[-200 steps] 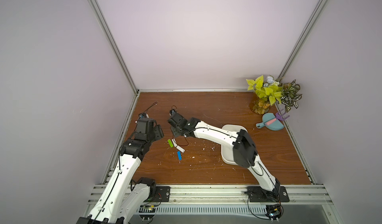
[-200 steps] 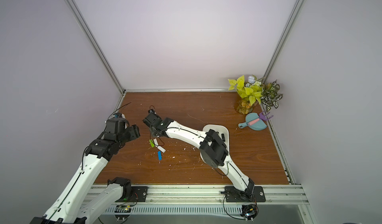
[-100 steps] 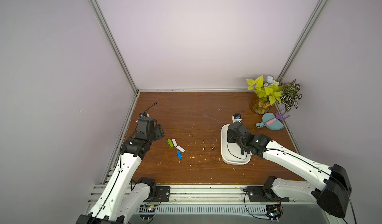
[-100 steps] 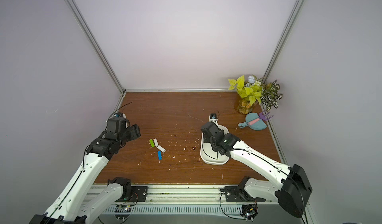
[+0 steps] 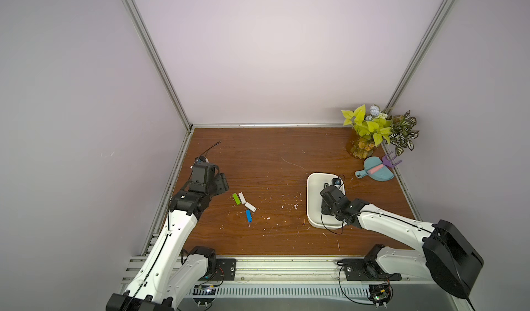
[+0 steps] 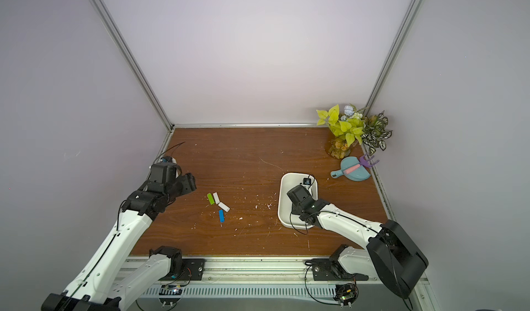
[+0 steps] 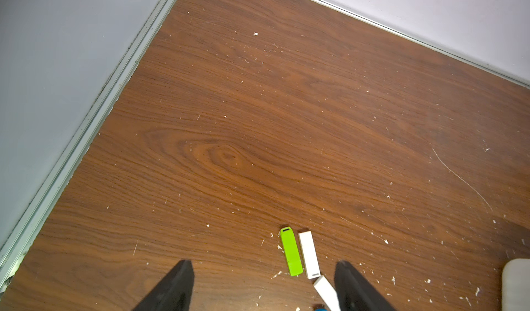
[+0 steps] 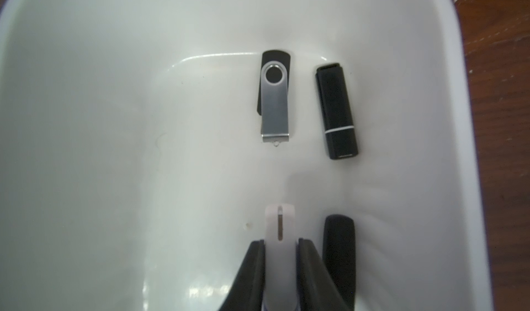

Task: Put the usb flash drive into the storage box
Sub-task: Place the USB flash in the storage box.

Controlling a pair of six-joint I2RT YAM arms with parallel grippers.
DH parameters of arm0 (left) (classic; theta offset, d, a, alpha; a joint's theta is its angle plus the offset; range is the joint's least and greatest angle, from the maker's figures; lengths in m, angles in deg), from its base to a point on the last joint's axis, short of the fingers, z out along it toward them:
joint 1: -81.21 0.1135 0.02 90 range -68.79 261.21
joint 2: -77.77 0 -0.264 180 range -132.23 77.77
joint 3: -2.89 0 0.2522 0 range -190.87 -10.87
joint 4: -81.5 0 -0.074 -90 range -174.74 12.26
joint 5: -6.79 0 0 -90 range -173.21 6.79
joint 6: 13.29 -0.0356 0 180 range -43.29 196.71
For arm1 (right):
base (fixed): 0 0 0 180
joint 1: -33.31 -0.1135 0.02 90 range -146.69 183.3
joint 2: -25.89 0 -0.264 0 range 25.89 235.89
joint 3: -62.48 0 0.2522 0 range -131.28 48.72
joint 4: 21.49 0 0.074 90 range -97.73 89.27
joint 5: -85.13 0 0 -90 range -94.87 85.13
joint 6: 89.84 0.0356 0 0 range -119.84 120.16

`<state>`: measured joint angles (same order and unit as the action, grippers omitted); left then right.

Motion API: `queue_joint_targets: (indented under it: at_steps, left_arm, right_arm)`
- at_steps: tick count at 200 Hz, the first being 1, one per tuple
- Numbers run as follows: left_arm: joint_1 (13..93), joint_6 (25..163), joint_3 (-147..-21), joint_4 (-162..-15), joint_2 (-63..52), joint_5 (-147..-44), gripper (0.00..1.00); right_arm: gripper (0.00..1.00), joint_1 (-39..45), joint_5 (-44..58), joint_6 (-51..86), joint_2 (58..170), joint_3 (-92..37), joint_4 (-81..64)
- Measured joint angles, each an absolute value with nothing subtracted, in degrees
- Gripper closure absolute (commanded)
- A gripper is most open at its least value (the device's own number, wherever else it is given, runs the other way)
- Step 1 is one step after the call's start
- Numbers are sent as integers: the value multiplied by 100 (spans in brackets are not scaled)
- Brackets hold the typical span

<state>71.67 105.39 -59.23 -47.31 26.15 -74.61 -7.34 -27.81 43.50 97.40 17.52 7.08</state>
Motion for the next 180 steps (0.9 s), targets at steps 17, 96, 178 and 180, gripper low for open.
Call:
queue_joint_targets:
  at_steps: [17,96,178,180]
  left_arm:
    - [7167,10539,-5923,-4731,2611,-7461,23]
    - [7167,10539,-5923,-4731,2583,-7482,23]
    - [7167,10515,-5923,-4746,2576,-7528,1]
    - [7167,10522,-5923,-4748,2572,-7531,1]
  right_arm:
    - [77,-690,-2746,4363,9812,1752,612]
    - [60,-592,-2672,4393,9851,1881,450]
    - [50,-572,-2495,3921,9114,1405,883]
    - [49,-570,-2495,3880,9062,1357,892]
